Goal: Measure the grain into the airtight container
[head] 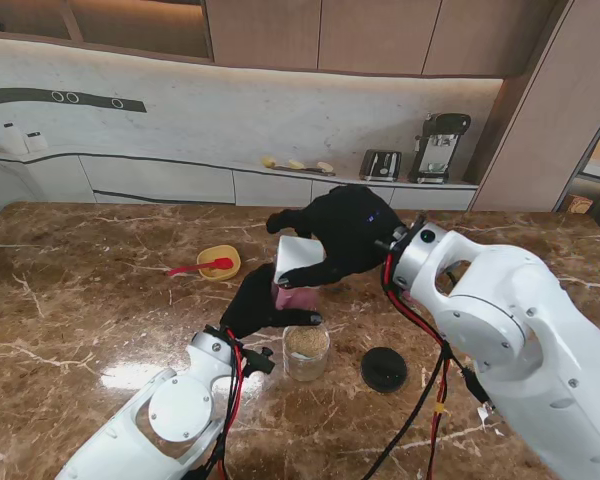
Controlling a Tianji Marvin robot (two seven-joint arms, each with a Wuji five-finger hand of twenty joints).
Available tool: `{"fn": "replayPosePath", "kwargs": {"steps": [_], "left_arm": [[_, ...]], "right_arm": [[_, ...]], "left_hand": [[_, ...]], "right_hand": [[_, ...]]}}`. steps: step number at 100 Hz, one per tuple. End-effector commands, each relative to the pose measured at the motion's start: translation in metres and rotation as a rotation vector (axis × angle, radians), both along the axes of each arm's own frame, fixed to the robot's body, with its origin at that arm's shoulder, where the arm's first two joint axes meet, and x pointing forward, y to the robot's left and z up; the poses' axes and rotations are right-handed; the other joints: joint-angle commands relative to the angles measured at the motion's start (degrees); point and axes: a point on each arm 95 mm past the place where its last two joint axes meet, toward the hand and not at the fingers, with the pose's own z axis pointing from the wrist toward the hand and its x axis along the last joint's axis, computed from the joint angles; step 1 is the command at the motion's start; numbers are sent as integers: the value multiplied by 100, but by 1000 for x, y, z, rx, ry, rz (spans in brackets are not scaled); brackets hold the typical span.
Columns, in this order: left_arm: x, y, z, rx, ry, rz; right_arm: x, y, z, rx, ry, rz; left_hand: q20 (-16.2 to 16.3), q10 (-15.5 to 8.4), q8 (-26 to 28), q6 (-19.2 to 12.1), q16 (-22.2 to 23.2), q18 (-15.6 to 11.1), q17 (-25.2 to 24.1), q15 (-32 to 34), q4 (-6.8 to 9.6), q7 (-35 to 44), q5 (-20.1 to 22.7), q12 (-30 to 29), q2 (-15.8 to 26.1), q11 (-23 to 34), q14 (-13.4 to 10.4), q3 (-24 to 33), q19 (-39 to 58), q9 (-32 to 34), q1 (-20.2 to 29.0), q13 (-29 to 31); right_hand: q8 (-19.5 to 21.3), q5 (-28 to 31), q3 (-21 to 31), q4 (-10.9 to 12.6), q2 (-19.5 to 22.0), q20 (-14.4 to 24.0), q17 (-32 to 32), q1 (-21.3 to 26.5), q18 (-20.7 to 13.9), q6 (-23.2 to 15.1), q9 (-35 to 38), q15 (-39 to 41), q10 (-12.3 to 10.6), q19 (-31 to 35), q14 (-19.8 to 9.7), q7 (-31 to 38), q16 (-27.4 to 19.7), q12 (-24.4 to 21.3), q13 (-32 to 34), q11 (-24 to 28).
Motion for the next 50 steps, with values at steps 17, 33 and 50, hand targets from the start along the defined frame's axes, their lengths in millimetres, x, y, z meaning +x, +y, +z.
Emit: {"fn": "replayPosePath", "kwargs": {"steps": [17,33,50], "left_arm": [[-2,1,1,-1,-1,2],[-2,2,1,0,-1,9],[-2,2,0,1,0,5]], "right_arm": [[-8,-8,17,106,46,52],[-13,-17,28,55,101,108],[-14,-18,26,-32,169,152]], "left_hand": [[73,-586,166,-1401,22,-121,-22,15,-114,1244,1226,62,2628,407,-407,1611,115,478,1031,113],[75,-586,167,-1408,24,-130,-16,18,-114,1243,1222,63,2626,403,-418,1611,121,476,1030,110],[73,-597,167,-1407,23,-122,-16,17,-114,1242,1219,64,2631,401,-427,1611,119,473,1029,115]], "right_hand": [[-137,-1011,-157,256,-794,-99,-1730,1661,240,94,-2362,-1755,327,-2046,93,-513,-972,-983,-2093,-1191],[-38,-1002,2527,111,-2365,233,-2237,3365,212,-138,-2992,-1895,509,-2845,129,-496,-1125,-1054,-2794,-1236],[66,-1281,3966,-4,-2672,220,-2514,4967,-3,-1082,-3488,-1966,541,-3135,69,-554,-1221,-1037,-3362,-1247]]}}
